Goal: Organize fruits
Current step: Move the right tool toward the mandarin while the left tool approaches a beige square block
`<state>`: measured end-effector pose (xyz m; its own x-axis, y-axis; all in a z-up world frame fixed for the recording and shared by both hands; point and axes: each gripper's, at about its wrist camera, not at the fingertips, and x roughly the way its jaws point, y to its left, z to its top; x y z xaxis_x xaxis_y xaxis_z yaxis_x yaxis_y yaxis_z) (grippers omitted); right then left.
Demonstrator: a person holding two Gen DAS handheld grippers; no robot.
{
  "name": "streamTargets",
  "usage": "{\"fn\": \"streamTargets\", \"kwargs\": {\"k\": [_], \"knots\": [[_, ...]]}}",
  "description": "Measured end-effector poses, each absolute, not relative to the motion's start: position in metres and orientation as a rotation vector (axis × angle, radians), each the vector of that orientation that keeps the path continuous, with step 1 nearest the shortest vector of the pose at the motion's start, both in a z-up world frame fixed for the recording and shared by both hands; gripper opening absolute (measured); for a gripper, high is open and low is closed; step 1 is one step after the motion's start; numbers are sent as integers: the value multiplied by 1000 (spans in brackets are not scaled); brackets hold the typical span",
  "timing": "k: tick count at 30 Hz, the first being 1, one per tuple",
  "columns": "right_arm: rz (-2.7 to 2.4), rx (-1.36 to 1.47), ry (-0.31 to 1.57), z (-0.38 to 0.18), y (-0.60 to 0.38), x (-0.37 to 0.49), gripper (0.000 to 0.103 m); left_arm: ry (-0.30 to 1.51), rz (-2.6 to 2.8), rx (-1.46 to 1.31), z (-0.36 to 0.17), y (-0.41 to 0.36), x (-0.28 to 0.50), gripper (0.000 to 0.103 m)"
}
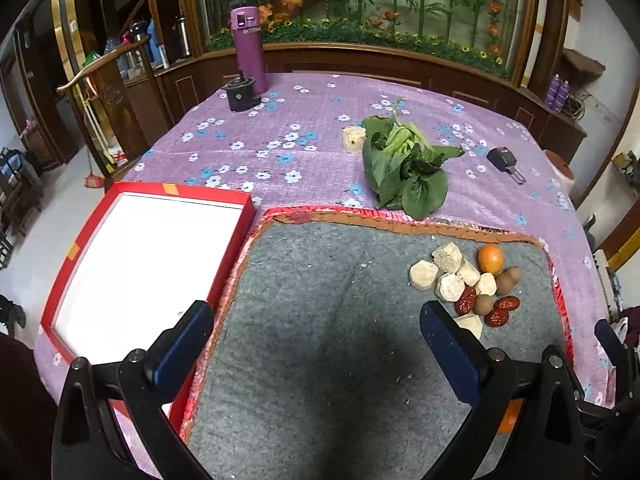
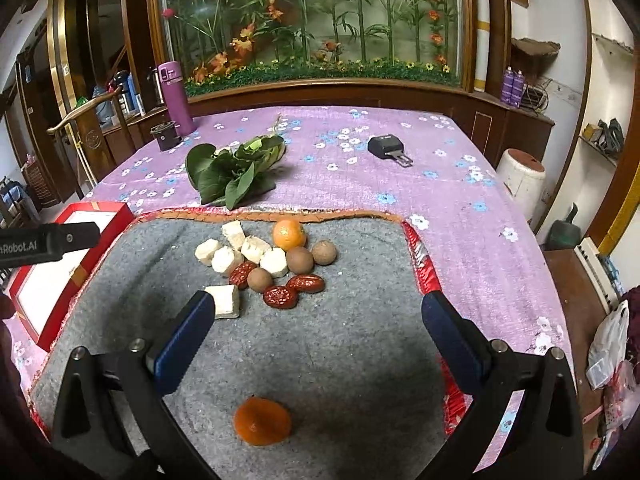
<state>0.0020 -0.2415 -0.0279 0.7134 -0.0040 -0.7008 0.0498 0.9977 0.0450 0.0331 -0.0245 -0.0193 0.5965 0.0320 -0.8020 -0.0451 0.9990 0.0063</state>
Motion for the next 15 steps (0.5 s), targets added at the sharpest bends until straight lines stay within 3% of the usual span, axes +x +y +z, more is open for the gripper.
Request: {"fn": "streamTargets", "kwargs": {"k": [15], "knots": [[10, 75, 824, -40, -230, 12, 103, 930, 27, 87, -35, -30, 42, 102]]}}
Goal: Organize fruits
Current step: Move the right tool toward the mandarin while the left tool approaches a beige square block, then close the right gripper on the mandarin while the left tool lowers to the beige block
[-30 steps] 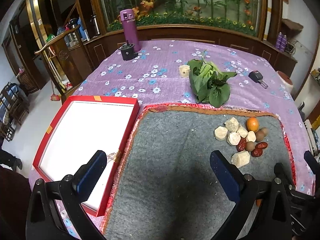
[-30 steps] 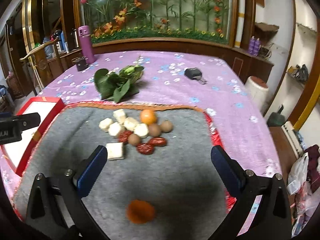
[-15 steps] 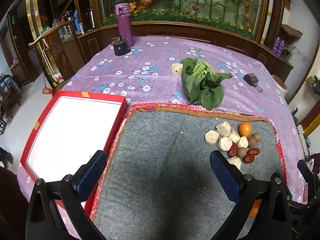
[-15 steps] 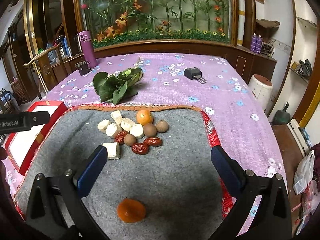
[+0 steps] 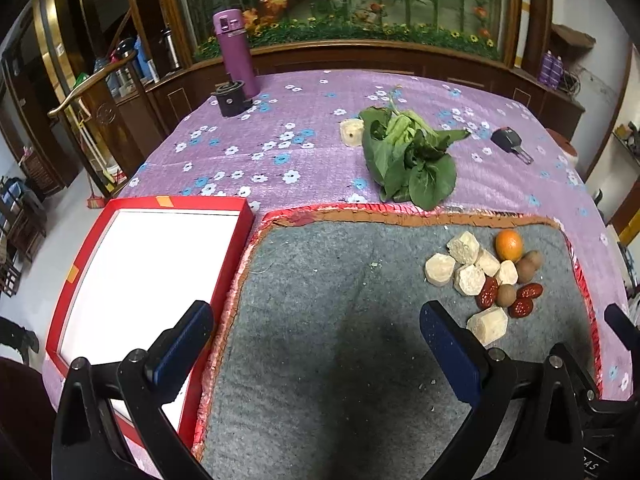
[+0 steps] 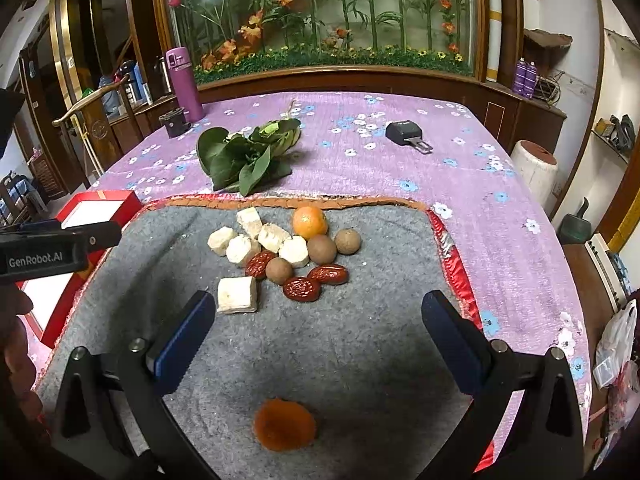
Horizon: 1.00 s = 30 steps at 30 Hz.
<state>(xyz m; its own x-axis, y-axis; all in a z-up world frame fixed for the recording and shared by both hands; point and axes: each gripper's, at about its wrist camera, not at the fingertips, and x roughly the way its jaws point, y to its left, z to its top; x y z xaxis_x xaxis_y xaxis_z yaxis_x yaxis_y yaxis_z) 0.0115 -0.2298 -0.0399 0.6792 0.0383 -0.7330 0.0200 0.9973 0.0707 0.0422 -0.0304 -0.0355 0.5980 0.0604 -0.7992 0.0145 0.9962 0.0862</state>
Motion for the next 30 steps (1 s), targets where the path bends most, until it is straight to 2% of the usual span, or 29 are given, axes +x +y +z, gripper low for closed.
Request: {"fn": "streamTargets", "kwargs": {"k": [5, 11, 14, 19, 25, 30], "knots": [[40, 55, 841, -43, -231, 14, 102, 959, -69, 63, -42, -32, 47, 102], [99, 45, 879, -50, -238, 19, 94, 963, -194, 72, -45, -45, 49, 100], [141, 60, 900, -52, -240, 24, 85, 959, -255, 108, -47, -57, 45, 99], [173, 48, 911, -54, -242, 32, 84, 966, -325, 165, -52, -73, 39, 97], [195, 26, 938, -57, -250, 38, 73, 992, -369, 178, -59, -82, 40, 85], [240, 109, 951, -51, -260, 19, 73, 996, -459, 190, -57, -81, 31, 84]]}}
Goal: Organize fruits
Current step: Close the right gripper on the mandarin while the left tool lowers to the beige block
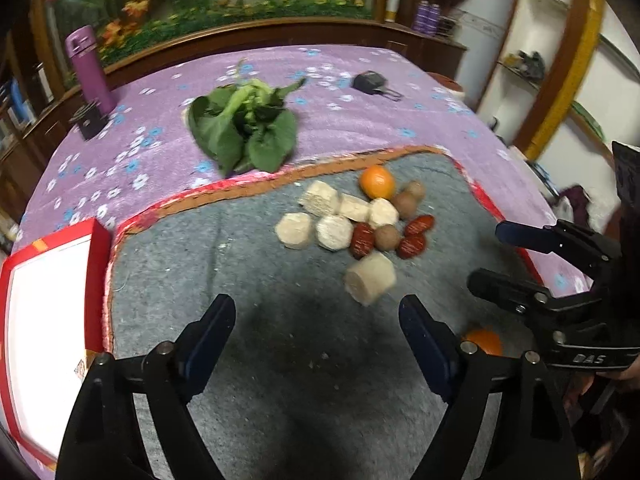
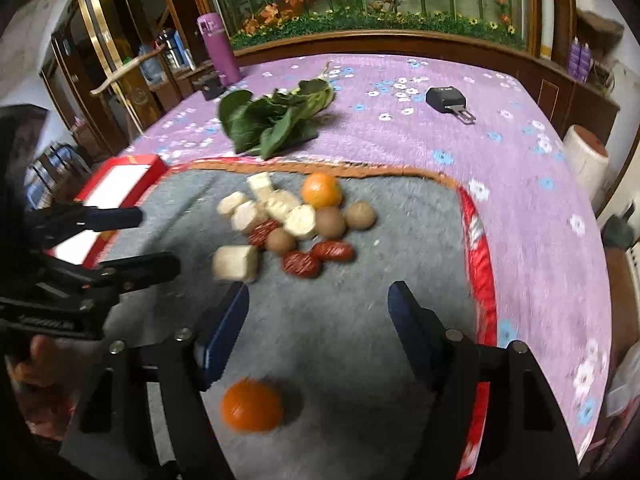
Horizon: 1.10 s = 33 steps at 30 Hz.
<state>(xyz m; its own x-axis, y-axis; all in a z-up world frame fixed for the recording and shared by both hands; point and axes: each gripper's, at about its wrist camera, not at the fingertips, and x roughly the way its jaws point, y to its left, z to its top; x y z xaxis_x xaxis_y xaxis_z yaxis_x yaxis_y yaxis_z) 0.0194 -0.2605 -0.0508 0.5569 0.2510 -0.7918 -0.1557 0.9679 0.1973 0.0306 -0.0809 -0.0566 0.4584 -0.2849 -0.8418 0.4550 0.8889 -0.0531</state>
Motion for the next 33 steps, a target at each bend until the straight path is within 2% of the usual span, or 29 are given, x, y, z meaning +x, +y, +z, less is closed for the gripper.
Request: {"fn": "streamTargets", "kwargs": {"k": [6, 14, 18, 24, 33], "knots": [[235, 74, 979, -58, -249, -22, 73, 1011, -547, 212, -61, -88, 29, 84], [291, 140, 1018, -75, -242, -25, 62, 1012, -610, 271, -62, -96, 32, 84], [323, 136, 1022, -78, -234, -27, 60, 1013, -620, 261, -60, -94, 37, 84], [314, 133, 1031, -83, -231, -20, 44, 1001, -640, 276, -57, -96, 39, 84], [290, 103, 1028, -82, -228, -22, 38, 1030, -691, 243, -60, -99, 46, 84]]}}
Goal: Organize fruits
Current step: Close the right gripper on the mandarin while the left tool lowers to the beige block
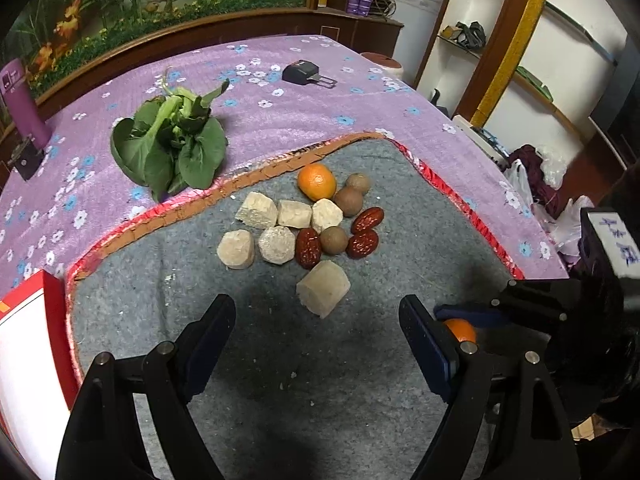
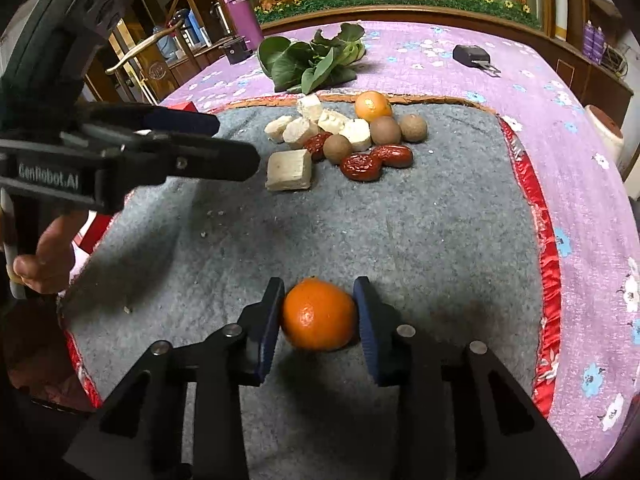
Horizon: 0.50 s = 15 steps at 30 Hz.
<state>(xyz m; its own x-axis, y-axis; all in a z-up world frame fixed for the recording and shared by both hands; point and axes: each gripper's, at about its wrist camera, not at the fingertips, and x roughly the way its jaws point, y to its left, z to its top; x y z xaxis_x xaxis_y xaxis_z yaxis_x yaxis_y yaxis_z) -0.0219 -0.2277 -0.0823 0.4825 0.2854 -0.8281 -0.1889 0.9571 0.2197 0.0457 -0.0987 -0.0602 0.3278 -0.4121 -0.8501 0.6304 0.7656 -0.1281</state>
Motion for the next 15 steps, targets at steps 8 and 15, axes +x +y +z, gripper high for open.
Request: {"fn": "streamTargets", "kwargs": {"k": [8, 15], "knots": [[251, 119, 997, -82, -228, -29, 37, 1042, -712, 265, -65, -113, 51, 70], [229, 184, 983, -81, -239, -39, 37, 1084, -726, 277, -77, -124, 54, 59]]}}
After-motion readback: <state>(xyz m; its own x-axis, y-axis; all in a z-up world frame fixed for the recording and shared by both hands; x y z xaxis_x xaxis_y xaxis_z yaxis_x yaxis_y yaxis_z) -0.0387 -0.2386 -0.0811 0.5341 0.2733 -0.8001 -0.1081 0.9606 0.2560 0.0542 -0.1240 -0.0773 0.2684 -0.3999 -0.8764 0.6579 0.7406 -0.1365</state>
